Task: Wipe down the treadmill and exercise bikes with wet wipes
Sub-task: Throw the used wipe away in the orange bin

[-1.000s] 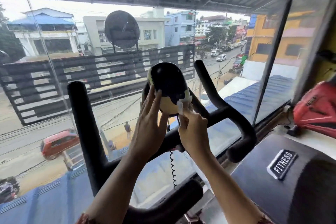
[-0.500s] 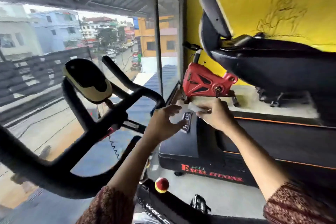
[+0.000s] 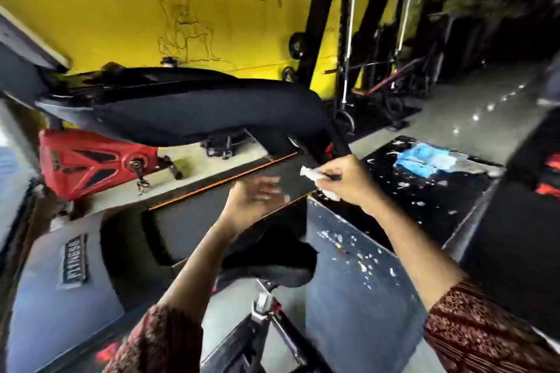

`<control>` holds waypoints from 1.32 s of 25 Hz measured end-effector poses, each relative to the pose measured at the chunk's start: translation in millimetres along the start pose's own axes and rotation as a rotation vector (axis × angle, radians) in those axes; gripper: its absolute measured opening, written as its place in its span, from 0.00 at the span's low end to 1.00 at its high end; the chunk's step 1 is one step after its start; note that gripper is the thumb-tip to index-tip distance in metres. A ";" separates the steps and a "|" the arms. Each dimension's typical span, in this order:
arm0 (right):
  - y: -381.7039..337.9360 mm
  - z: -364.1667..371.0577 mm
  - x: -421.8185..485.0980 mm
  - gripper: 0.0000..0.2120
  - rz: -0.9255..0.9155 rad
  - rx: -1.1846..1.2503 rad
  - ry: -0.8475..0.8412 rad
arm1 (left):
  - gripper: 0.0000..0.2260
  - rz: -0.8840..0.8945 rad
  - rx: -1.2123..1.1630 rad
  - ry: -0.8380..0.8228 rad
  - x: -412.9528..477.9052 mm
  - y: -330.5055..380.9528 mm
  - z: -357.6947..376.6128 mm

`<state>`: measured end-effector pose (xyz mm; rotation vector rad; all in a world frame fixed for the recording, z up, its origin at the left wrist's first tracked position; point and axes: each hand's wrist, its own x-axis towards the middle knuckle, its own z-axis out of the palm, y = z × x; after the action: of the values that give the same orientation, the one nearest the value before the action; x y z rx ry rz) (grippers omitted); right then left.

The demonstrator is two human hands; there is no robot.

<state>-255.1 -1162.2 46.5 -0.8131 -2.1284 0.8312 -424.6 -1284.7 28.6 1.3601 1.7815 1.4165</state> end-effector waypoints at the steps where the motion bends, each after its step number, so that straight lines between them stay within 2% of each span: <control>1: 22.8 -31.1 -5.2 0.11 0.056 -0.028 0.036 | 0.16 0.019 -0.032 -0.057 19.2 7.8 37.0; 5: 112.7 -154.1 -22.8 0.07 0.163 -0.178 0.190 | 0.16 0.107 -0.136 -0.246 83.3 46.2 184.6; 8: 166.0 -241.6 -42.3 0.10 0.260 -0.213 0.268 | 0.14 0.170 -0.179 -0.362 115.6 80.8 286.7; 13: 242.2 -340.9 -69.8 0.06 0.437 -0.178 0.348 | 0.14 0.189 -0.201 -0.508 153.1 113.1 408.9; 16: 291.6 -382.3 -70.7 0.05 0.489 -0.157 0.417 | 0.14 0.200 -0.208 -0.548 181.8 124.8 479.8; 19: 337.8 -424.0 -66.9 0.09 0.536 -0.163 0.451 | 0.15 0.190 -0.203 -0.619 210.3 136.0 554.1; 27: 496.7 -601.0 -0.4 0.09 0.618 -0.211 0.570 | 0.13 0.209 -0.241 -0.715 354.6 187.0 776.8; 30: 549.0 -656.0 36.2 0.19 0.628 -0.187 0.780 | 0.12 0.186 -0.302 -0.734 415.4 214.5 857.6; 33: 593.0 -702.8 63.6 0.16 0.618 -0.236 0.858 | 0.12 0.190 -0.343 -0.766 460.1 229.9 928.7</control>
<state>428.7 -545.1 12.2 -1.6431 -1.2179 0.3800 261.5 -474.8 10.7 1.6084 0.8972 1.0091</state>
